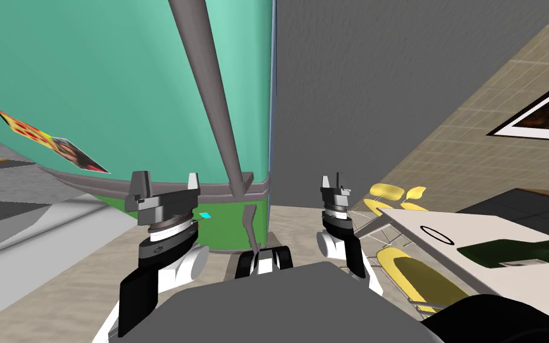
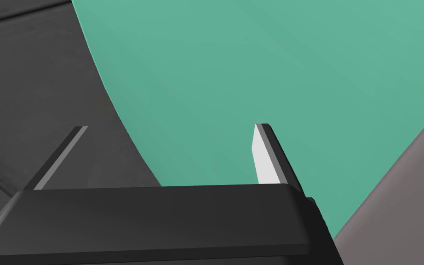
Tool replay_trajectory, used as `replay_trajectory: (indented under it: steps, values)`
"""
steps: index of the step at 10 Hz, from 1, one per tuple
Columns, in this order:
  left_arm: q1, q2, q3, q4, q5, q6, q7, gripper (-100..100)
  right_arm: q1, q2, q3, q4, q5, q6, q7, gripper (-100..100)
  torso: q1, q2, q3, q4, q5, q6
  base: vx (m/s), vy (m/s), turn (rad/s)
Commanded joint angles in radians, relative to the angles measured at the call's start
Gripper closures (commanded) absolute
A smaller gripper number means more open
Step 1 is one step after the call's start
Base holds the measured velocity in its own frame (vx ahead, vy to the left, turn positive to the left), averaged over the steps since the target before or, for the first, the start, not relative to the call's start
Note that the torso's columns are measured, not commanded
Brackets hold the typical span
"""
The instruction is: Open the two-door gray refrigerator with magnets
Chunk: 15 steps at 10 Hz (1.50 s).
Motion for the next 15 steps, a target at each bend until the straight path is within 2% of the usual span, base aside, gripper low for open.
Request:
replay_trajectory:
  steps: [1,2,3,4,5,6,10,13,15]
  values:
    - [0.000,0.000,0.000,0.000,0.000,0.000,0.000,0,0.000,0.000,0.000,0.000,0.000,0.000,0.000,0,0.002,0.066,-0.142,0.077,-0.001,0.000,-0.142,-0.010,0.058]
    - [0.003,0.028,0.001,-0.001,0.007,0.009,0.002,-100,-0.001,0.000,0.000,0.000,0.000,0.000,0.000,0,0.007,0.115,-0.286,0.152,-0.001,0.000,-0.089,-0.027,0.041]
    - [0.006,0.046,0.002,-0.003,0.014,0.019,0.004,-100,0.000,0.000,0.000,0.000,0.000,0.000,0.000,0,0.007,0.148,-0.369,0.178,0.001,0.000,-0.023,-0.026,0.050]
    - [0.011,0.063,0.003,-0.005,0.023,0.031,0.007,-100,0.000,0.000,0.000,0.000,0.000,0.000,0.000,0,0.005,0.160,-0.391,0.187,0.000,0.000,0.000,-0.029,0.087]
    - [0.023,0.090,0.007,-0.012,0.046,0.063,0.015,-100,0.000,0.000,0.000,0.000,0.000,0.000,0.000,0,0.004,0.163,-0.392,0.192,0.000,0.000,0.014,-0.070,0.166]
    - [0.030,0.099,0.009,-0.016,0.061,0.082,0.019,-100,0.000,0.000,0.000,0.000,0.000,0.000,0.000,0,0.000,0.166,-0.390,0.193,0.000,0.000,0.017,-0.078,0.179]
    - [0.064,0.118,0.019,-0.032,0.127,0.172,0.040,-100,0.000,0.000,0.000,0.000,0.000,0.000,0.000,0,-0.012,0.174,-0.391,0.193,-0.001,0.000,0.051,-0.110,0.088]
    - [0.091,0.123,0.027,-0.044,0.179,0.244,0.056,-100,0.000,0.000,0.000,0.000,0.000,0.000,0.000,0,-0.003,0.188,-0.392,0.189,0.000,0.007,0.040,-0.113,0.141]
    - [0.107,0.122,0.032,-0.052,0.212,0.289,0.066,-100,0.000,0.000,0.000,0.000,0.000,0.000,0.000,0,-0.002,0.184,-0.395,0.189,0.001,0.004,0.020,-0.092,0.105]
